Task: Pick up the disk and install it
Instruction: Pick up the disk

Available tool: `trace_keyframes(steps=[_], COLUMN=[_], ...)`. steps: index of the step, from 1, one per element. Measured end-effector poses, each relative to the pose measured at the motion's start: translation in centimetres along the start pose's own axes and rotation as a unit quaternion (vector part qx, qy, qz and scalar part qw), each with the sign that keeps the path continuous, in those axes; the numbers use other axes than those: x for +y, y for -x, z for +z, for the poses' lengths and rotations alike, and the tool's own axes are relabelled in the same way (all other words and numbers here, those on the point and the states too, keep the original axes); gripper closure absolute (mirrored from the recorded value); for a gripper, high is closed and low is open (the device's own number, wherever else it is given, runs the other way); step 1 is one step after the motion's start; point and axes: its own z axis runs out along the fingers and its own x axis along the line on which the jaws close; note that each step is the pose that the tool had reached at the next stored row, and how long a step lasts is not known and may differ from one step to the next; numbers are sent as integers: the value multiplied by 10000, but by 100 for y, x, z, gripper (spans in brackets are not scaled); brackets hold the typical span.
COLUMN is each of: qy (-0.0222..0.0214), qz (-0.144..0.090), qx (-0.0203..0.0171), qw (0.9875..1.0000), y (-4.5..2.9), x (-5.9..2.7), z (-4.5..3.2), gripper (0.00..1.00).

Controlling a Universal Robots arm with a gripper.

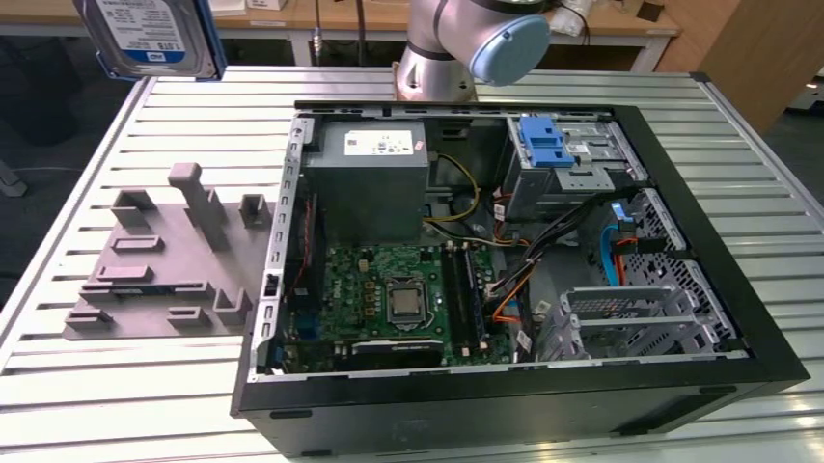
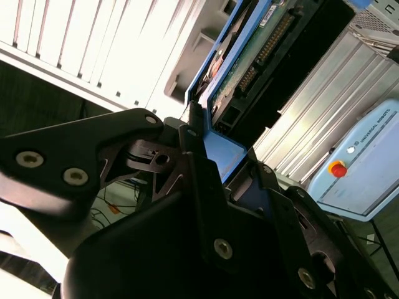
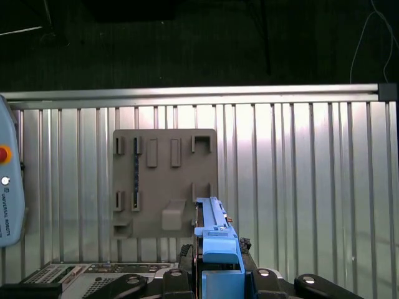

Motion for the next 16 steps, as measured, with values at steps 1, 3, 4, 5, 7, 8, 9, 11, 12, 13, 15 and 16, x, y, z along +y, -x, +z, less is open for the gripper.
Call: trace_keyframes(steps=[1, 3, 4, 5, 7, 8, 9, 11, 12, 13, 15, 16], qy=[0, 0, 0, 0, 0, 0, 0, 0, 0, 0, 0, 0], qz=[0, 0, 0, 0, 0, 0, 0, 0, 0, 0, 0, 0], qx=[0, 0, 0, 0, 0, 0, 0, 0, 0, 0, 0, 0], qw=[10000, 10000, 10000, 10000, 10000, 10000, 10000, 10000, 10000, 10000, 10000, 10000], y=[0, 0, 1, 1, 1, 1, 1, 1, 2, 2, 2, 2], x=[-4, -11, -15, -19, -27, -31, -35, -42, -46, -50, -57, -61], z=[0, 0, 0, 0, 0, 0, -1, -1, -1, -1, -1, -1], gripper=[64, 64, 64, 64, 64, 64, 64, 64, 64, 64, 64, 64])
